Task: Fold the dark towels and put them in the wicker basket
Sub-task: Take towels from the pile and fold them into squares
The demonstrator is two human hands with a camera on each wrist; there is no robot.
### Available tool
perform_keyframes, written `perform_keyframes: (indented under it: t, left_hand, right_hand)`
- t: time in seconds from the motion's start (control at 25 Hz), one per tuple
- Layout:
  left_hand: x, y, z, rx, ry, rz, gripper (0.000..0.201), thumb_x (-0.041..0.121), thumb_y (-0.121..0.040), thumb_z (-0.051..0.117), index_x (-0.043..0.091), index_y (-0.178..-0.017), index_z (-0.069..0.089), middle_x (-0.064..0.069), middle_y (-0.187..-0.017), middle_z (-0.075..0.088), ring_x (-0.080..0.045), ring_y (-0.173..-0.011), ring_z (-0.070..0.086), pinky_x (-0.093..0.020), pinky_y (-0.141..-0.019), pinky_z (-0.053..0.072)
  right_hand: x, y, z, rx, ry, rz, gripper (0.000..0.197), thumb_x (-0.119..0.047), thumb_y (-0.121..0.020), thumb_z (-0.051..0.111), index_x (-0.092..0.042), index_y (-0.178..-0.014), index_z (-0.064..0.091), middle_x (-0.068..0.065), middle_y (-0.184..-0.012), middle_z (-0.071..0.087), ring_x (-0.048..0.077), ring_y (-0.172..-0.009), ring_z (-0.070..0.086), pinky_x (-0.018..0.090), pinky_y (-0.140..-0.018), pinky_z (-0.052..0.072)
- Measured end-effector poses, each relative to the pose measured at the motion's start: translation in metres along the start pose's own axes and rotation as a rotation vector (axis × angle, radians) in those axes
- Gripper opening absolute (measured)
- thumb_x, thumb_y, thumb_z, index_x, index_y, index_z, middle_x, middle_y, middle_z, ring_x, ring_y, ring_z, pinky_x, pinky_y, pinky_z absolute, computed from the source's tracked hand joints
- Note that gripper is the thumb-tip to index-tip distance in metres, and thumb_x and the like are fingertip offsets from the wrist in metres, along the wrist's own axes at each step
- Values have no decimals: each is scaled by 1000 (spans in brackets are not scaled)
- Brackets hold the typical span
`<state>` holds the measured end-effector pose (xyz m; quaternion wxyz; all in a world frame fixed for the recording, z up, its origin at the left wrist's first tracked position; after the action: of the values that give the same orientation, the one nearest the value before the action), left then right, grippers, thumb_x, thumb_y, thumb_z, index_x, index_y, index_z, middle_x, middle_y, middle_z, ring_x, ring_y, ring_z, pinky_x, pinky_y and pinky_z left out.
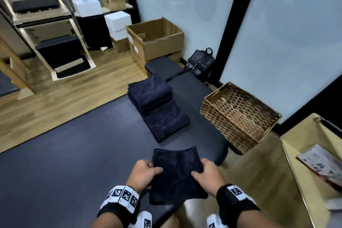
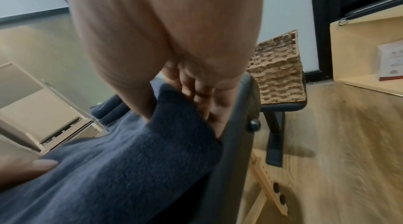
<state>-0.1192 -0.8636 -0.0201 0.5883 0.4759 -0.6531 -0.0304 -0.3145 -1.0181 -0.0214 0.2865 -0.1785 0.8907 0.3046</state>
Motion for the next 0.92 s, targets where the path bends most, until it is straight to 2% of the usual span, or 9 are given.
perform_keyframes:
  t: [0.16, 0.24, 0.32, 0.44, 0.6, 0.68, 0.76, 0.8, 0.92]
  left_hand:
    - [39, -31, 6, 28, 69, 31, 43, 10, -78, 77, 16, -68, 35, -6, -54, 40, -17, -39, 42, -25, -37, 36]
    - [57, -46, 2, 59, 118, 36, 42, 9, -80, 76, 15, -69, 36, -9, -57, 41, -19, -38, 42, -25, -35, 35]
    - [71, -58, -3, 105, 166, 24, 39, 9, -81, 76, 12, -73, 38, -11, -61, 43, -19, -39, 42, -24, -35, 35]
    - [88, -74, -14, 180, 206, 24, 36, 11, -82, 76, 11, -75, 40, -12, -61, 45, -19, -40, 42, -25, -36, 35]
    - [111, -101, -26, 336, 237, -9, 37, 16, -82, 76, 14, -70, 41, -10, -57, 46, -19, -43, 42, -26, -38, 35]
    - [119, -114, -31, 439, 213, -23, 36, 25, -78, 77, 15, -66, 44, -4, -59, 52, -20, -54, 48, -36, -52, 46]
    - [118, -123, -30, 495, 129, -77, 25, 30, -73, 75, 16, -80, 57, 0, -75, 65, -24, -73, 60, -42, -76, 54]
    - [117, -127, -25, 496, 74, -110, 27, 29, -75, 75, 16, -93, 59, 0, -86, 68, -25, -84, 63, -40, -85, 52]
    - [114, -127, -3, 446, -113, -108, 48, 23, -80, 73, 17, -123, 51, -3, -115, 64, -26, -111, 60, -32, -95, 46]
  right_hand:
    - [-33, -44, -45, -21, 92, -44, 23, -35, -75, 73, -24, -93, 65, -5, -90, 73, 18, -91, 68, 27, -80, 52]
    - [-52, -72, -60, -35, 73, -74, 27, -36, -73, 73, -24, -96, 67, -7, -91, 75, 14, -91, 69, 29, -85, 54]
    - [-68, -100, -66, -46, 56, -112, 32, -39, -67, 72, -24, -95, 68, -9, -88, 76, 11, -88, 71, 33, -86, 56]
    - [-92, -146, -67, -65, 61, -187, 43, -46, -60, 68, -23, -96, 67, -8, -89, 76, 13, -88, 72, 37, -86, 58]
    - [-131, -201, -70, -113, 81, -287, 36, -41, -66, 72, -24, -98, 68, -5, -91, 76, 17, -91, 72, 35, -85, 57]
    - [-146, -221, -73, -118, 121, -328, 32, -34, -74, 76, -23, -103, 69, -4, -96, 76, 19, -95, 70, 29, -86, 54]
    - [-151, -235, -73, -116, 183, -378, 37, -29, -81, 75, -20, -116, 66, 0, -107, 74, 21, -104, 67, 26, -90, 49]
    - [-149, -242, -71, -129, 231, -404, 44, -30, -82, 75, -18, -123, 62, 2, -113, 71, 23, -109, 65, 27, -93, 48]
    - [-137, -251, -65, -230, 305, -424, 58, -37, -84, 71, -27, -136, 49, 5, -125, 65, 27, -118, 60, 36, -101, 49]
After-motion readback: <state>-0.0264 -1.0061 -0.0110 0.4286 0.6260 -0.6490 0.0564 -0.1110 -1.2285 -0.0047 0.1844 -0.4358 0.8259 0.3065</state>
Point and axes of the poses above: each hand's wrist, its own y-axis away from the middle knuckle, its own z-axis out of the palm, x = y × z, the point moved 3 cm from there along -y, towards the middle knuckle
